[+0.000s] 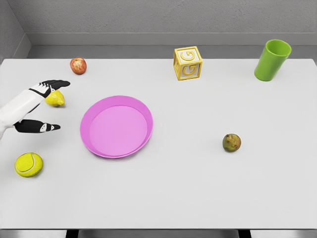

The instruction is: Put the lemon on the plate with left arm

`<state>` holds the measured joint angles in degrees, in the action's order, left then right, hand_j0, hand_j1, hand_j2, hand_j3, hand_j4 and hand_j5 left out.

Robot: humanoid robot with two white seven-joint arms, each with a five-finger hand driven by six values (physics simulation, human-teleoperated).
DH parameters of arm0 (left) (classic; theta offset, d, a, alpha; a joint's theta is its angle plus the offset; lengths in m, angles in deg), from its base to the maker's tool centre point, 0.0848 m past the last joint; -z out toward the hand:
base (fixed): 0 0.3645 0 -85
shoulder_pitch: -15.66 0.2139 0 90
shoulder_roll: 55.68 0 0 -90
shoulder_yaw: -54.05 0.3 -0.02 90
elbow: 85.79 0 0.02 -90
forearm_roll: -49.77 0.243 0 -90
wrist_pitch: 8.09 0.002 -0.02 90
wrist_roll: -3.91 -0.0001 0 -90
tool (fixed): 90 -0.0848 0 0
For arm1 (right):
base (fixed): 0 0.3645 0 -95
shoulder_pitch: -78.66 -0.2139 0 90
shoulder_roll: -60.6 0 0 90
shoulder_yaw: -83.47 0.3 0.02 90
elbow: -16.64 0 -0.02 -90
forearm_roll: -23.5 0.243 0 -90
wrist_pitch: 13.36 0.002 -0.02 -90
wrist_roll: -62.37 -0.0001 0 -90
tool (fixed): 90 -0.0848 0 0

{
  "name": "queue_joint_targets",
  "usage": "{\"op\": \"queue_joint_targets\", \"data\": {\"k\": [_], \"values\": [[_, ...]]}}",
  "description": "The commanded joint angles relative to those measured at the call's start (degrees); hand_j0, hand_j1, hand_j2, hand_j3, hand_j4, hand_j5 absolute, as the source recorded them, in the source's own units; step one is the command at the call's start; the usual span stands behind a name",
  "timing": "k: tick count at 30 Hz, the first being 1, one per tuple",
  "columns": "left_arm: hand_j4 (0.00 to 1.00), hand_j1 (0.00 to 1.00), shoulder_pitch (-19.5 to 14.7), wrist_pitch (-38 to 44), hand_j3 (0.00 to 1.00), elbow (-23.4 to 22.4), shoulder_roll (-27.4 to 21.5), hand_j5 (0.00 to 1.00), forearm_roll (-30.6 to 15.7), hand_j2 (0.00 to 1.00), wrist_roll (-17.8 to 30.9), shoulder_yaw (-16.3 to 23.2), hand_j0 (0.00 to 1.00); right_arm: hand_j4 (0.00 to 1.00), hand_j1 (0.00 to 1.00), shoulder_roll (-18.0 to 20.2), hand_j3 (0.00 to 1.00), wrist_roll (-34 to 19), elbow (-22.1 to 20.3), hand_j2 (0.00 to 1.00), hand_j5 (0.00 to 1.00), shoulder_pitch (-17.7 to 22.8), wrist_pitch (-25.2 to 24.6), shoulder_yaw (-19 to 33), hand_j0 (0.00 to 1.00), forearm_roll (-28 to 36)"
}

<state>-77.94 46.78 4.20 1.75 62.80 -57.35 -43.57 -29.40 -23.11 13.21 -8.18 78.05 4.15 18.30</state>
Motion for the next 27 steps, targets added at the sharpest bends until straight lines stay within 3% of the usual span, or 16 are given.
{"op": "queue_joint_targets", "data": {"k": [1, 9, 11, 12, 15, 16, 18, 19, 23, 27], "values": [[1.0, 1.0, 0.0, 0.13, 1.0, 0.1, 0.14, 1.0, -0.28, 1.0, 0.0, -0.2, 1.0, 1.0, 1.0, 0.0, 1.0, -0.04, 0.0, 1.0, 1.0, 0.0, 0.0, -0.04, 1.0, 0.02], [1.0, 1.0, -0.18, 0.13, 1.0, -0.69, -0.04, 1.0, 0.33, 1.0, 0.0, -0.38, 1.0, 1.0, 1.0, 0.0, 1.0, -0.04, 0.0, 1.0, 1.0, 0.09, 0.0, 0.05, 1.0, 0.02], [1.0, 1.0, -0.35, 0.13, 1.0, -2.36, -1.96, 1.0, 0.6, 1.0, -0.61, 0.32, 1.0, 1.0, 1.0, 0.0, 1.0, -0.04, 0.0, 1.0, 1.0, 0.09, 0.0, -0.04, 1.0, 0.02], [1.0, 1.0, -1.4, 0.13, 1.0, -4.9, -6.09, 1.0, 0.6, 1.0, -0.7, 1.37, 1.0, 1.0, 1.0, 0.0, 1.0, -0.04, 0.0, 1.0, 1.0, 0.09, 0.0, 0.05, 1.0, 0.02], [1.0, 1.0, -7.38, 0.13, 1.0, -11.15, -10.67, 1.0, 0.42, 1.0, -0.61, 7.35, 1.0, 1.0, 1.0, 0.0, 1.0, -0.04, 0.0, 1.0, 1.0, 0.09, 0.0, -0.04, 1.0, 0.02], [1.0, 1.0, -10.8, 0.13, 1.0, -13.78, -10.67, 1.0, 0.86, 1.0, -0.61, 10.51, 1.0, 1.0, 1.0, 0.0, 1.0, -0.04, 0.0, 1.0, 1.0, 0.09, 0.0, 0.05, 1.0, 0.02], [1.0, 1.0, -19.94, 0.13, 1.0, -18.18, -10.15, 1.0, 6.65, 1.0, -0.61, 19.29, 1.0, 1.0, 1.0, 0.0, 1.0, -0.04, 0.0, 1.0, 1.0, 0.09, 0.0, 0.05, 1.0, 0.02], [1.0, 1.0, -22.06, 0.13, 1.0, -18.36, -10.06, 1.0, 8.68, 1.0, -0.61, 22.2, 1.0, 1.0, 1.0, 0.0, 1.0, -0.04, 0.0, 1.0, 1.0, 0.09, 0.0, 0.05, 1.0, 0.02], [1.0, 1.0, -27.33, 0.13, 1.0, -20.02, -10.14, 1.0, 10.79, 1.0, -0.09, 29.68, 1.0, 1.0, 1.0, 0.0, 1.0, -0.04, 0.0, 1.0, 1.0, 0.09, 0.0, -0.04, 1.0, 0.02], [1.0, 1.0, -28.56, 0.13, 1.0, -22.93, -13.31, 1.0, 11.05, 1.0, -0.17, 30.47, 1.0, 1.0, 1.0, 0.0, 1.0, -0.04, 0.0, 1.0, 1.0, 0.09, 0.0, -0.04, 1.0, 0.02]]}}
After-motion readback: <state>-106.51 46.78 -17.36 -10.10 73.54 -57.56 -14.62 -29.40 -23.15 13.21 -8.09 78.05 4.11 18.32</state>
